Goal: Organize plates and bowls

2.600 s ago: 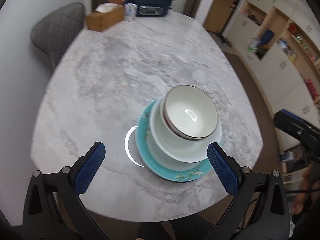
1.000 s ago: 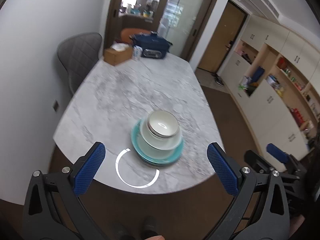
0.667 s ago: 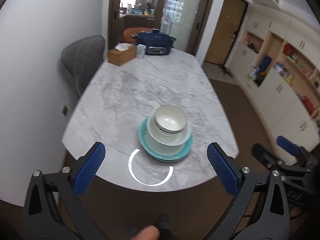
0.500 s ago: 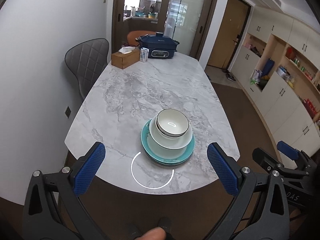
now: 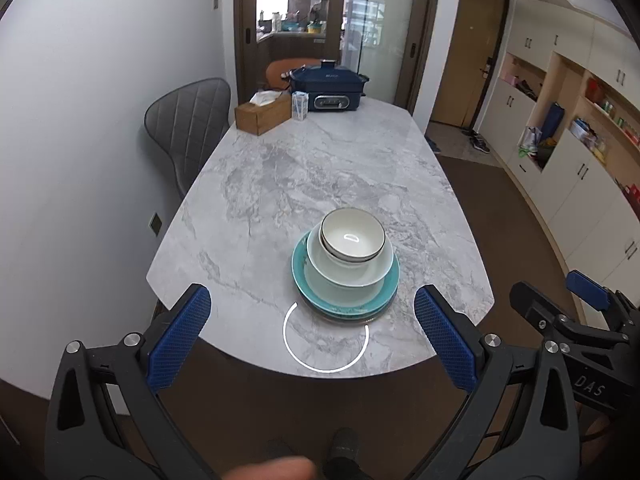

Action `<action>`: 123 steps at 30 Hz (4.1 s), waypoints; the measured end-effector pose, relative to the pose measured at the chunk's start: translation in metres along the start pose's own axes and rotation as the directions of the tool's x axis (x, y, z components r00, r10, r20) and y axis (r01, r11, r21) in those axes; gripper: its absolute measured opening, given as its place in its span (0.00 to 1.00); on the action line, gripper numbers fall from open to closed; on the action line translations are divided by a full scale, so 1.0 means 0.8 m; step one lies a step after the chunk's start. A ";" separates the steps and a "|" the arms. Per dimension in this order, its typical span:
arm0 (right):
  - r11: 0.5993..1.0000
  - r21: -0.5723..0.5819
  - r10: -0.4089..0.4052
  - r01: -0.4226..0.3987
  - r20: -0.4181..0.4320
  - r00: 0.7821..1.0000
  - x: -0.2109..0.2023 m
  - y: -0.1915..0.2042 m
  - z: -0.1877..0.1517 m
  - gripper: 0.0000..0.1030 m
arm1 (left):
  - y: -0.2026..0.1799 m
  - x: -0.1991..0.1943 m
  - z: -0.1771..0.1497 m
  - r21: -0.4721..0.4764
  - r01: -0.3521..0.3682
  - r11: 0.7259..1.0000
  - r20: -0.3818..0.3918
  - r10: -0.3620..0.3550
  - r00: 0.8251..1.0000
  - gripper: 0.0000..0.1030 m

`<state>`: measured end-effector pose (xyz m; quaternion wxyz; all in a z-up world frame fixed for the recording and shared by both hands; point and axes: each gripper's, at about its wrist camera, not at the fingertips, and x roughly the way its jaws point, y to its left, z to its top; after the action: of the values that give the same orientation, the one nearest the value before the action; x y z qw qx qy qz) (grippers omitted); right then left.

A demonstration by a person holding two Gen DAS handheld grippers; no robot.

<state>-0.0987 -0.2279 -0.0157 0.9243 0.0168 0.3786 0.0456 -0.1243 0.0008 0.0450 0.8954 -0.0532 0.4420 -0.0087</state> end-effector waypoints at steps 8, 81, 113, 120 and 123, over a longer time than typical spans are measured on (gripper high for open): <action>1.000 0.009 -0.003 0.003 -0.022 1.000 0.000 -0.001 -0.004 1.00 | -0.002 -0.002 -0.007 0.010 0.032 0.999 -0.002 -0.032 0.999 1.00; 0.998 -0.021 -0.062 0.063 0.047 0.997 -0.021 0.020 0.008 1.00 | 0.008 0.014 0.007 0.031 -0.001 1.000 -0.013 0.002 1.000 1.00; 0.998 -0.027 -0.059 0.060 0.042 0.997 -0.018 0.018 0.009 1.00 | 0.004 0.015 0.007 0.021 -0.005 1.000 -0.015 0.005 1.000 1.00; 0.998 -0.029 -0.058 0.059 0.039 0.998 -0.017 0.015 0.011 1.00 | 0.003 0.017 0.008 0.018 -0.007 1.000 -0.019 0.007 1.000 1.00; 0.998 -0.030 -0.056 0.058 0.040 0.998 -0.017 0.016 0.010 1.00 | 0.001 0.017 0.007 0.016 -0.009 1.000 -0.020 0.009 1.000 1.00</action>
<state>-0.1036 -0.2168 0.0001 0.9325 -0.0074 0.3602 0.0247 -0.1114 0.0013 0.0378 0.8913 -0.0440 0.4511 -0.0087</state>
